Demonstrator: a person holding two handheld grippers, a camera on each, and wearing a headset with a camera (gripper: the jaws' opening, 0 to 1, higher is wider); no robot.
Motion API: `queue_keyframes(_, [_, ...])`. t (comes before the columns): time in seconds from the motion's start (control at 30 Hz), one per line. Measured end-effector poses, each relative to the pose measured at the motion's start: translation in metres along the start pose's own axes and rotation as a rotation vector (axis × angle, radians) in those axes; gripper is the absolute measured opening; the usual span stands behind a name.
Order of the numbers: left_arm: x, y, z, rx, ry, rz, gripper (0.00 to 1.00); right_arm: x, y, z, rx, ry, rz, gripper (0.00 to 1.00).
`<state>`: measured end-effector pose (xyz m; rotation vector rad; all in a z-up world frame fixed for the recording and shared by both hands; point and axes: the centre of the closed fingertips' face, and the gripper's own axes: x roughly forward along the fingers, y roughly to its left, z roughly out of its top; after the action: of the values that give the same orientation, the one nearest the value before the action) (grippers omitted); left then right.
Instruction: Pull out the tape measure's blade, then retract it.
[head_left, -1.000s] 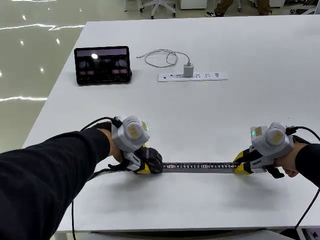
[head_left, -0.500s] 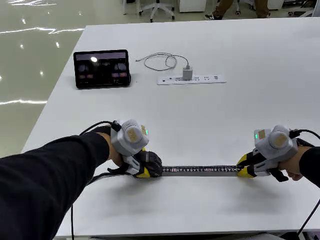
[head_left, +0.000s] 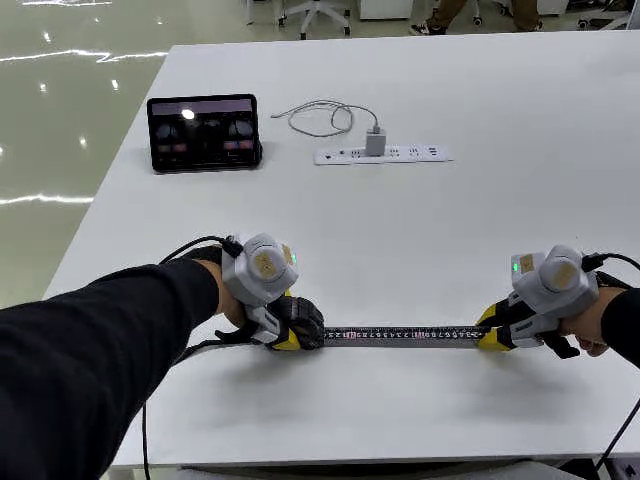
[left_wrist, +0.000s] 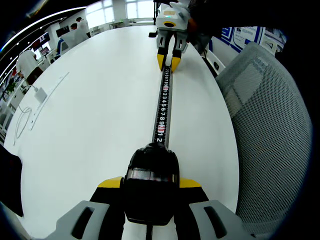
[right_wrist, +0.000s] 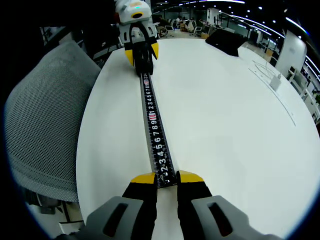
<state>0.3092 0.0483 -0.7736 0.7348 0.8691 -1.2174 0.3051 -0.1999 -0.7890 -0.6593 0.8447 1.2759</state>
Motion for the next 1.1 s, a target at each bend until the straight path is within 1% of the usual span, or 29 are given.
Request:
queue_keyframes(0.27, [0.0000, -0.0003, 0.0003, 0.000, -0.002, 0.001, 0.34, -0.0001, 0.0019, 0.0011, 0.009, 0.005, 0.003, 0.10])
queue_keyframes(0.53, [0.0005, -0.0001, 0.0006, 0.001, -0.005, 0.000, 0.34, 0.0009, 0.0026, 0.0019, -0.013, 0.047, 0.021, 0.10])
queue_keyframes(0.67, [0.0003, -0.0001, 0.0005, 0.003, -0.005, 0.002, 0.34, 0.0013, 0.0028, 0.0025, 0.014, 0.050, 0.020, 0.10])
queue_keyframes(0.7, [0.0004, -0.0001, 0.0005, 0.002, -0.004, 0.004, 0.34, 0.0019, 0.0032, 0.0033, 0.010, 0.055, 0.020, 0.11])
queue_keyframes(0.73, [0.0006, -0.0005, 0.0003, 0.014, 0.005, 0.005, 0.34, 0.0025, 0.0034, 0.0041, -0.008, 0.073, 0.022, 0.11])
queue_keyframes(0.77, [0.0006, -0.0005, 0.0004, 0.011, 0.005, 0.006, 0.34, 0.0023, 0.0035, 0.0031, -0.021, 0.091, 0.027, 0.11])
queue_keyframes(0.83, [0.0005, -0.0003, 0.0003, 0.009, 0.002, 0.006, 0.34, 0.0029, 0.0024, 0.0032, -0.032, 0.109, 0.036, 0.11])
queue_keyframes(0.9, [0.0005, -0.0001, -0.0001, 0.008, 0.002, 0.006, 0.34, 0.0030, 0.0026, 0.0027, -0.068, 0.136, 0.044, 0.11])
queue_keyframes(1.03, [0.0005, -0.0003, 0.0000, 0.008, 0.002, 0.004, 0.34, 0.0033, 0.0029, 0.0030, -0.084, 0.160, 0.047, 0.11])
queue_keyframes(1.1, [0.0006, -0.0003, 0.0002, 0.007, -0.001, 0.003, 0.34, 0.0029, 0.0039, 0.0030, -0.110, 0.161, 0.049, 0.12])
